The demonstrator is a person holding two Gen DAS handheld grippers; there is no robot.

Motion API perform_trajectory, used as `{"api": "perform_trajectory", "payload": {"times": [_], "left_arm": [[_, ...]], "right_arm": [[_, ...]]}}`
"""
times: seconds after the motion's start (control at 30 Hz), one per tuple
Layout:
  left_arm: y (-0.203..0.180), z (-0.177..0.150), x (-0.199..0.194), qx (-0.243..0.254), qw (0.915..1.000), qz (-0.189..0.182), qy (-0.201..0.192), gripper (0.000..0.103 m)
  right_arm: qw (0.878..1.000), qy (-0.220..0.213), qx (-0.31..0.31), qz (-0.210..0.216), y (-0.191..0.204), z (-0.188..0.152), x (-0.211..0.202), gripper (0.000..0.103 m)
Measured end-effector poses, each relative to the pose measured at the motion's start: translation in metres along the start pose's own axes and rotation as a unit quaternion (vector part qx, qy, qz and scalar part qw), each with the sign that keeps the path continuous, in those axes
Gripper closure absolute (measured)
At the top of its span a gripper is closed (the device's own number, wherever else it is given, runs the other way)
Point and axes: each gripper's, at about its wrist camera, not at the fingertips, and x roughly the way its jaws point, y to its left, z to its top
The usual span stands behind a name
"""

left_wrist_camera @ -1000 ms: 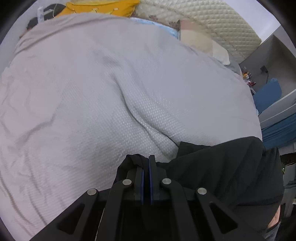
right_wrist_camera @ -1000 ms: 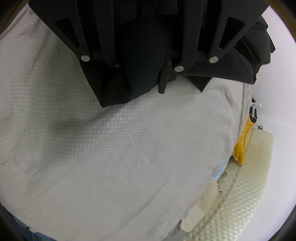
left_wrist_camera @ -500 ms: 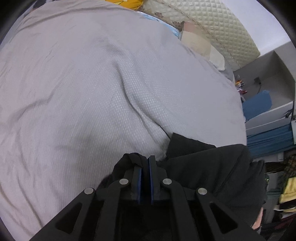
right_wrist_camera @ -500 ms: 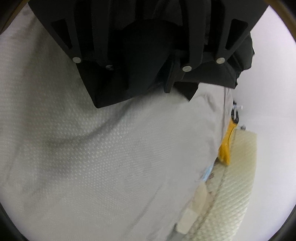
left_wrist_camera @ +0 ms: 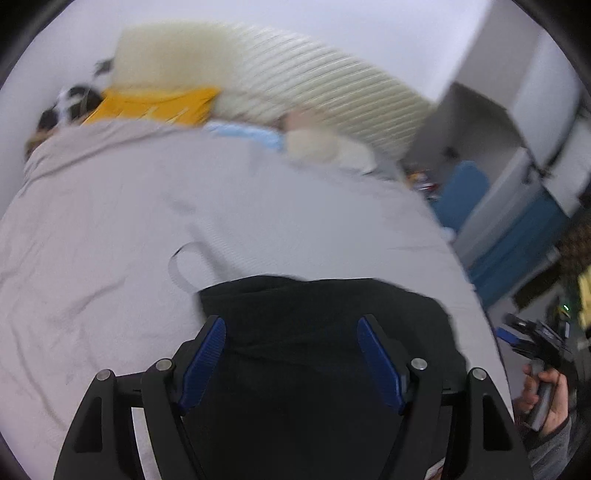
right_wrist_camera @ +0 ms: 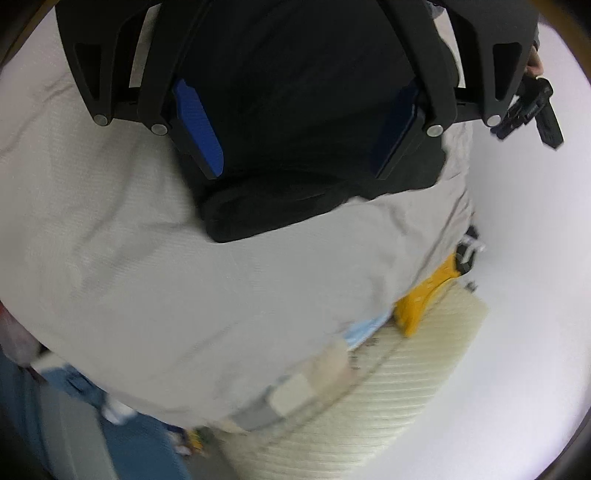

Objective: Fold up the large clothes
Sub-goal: 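Lay the hem onto the jacket and open both tools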

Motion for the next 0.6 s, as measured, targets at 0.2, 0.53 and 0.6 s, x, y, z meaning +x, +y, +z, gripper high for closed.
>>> {"api": "perform_trajectory", "payload": {"times": [0.2,0.53,0.6], "left_arm": [[-0.068,-0.031,0.047,0.062,0.9977,-0.025,-0.01,0.029],[-0.086,-0.075,0.136,0.132,0.988,0.073,-0.034,0.029],[-0.086,-0.078,0.143,0.137,0.9863,0.083,-0.039,0.029]], "right_arm": [[0.997,-0.02,-0.077,0.0,0.058,-0.043,0.04,0.021],[0.978,-0.066,-0.184,-0.068,0.065,-0.092,0.102,0.02],[0.976,-0.072,-0.191,-0.072,0.065,-0.093,0.11,0.02]]}}
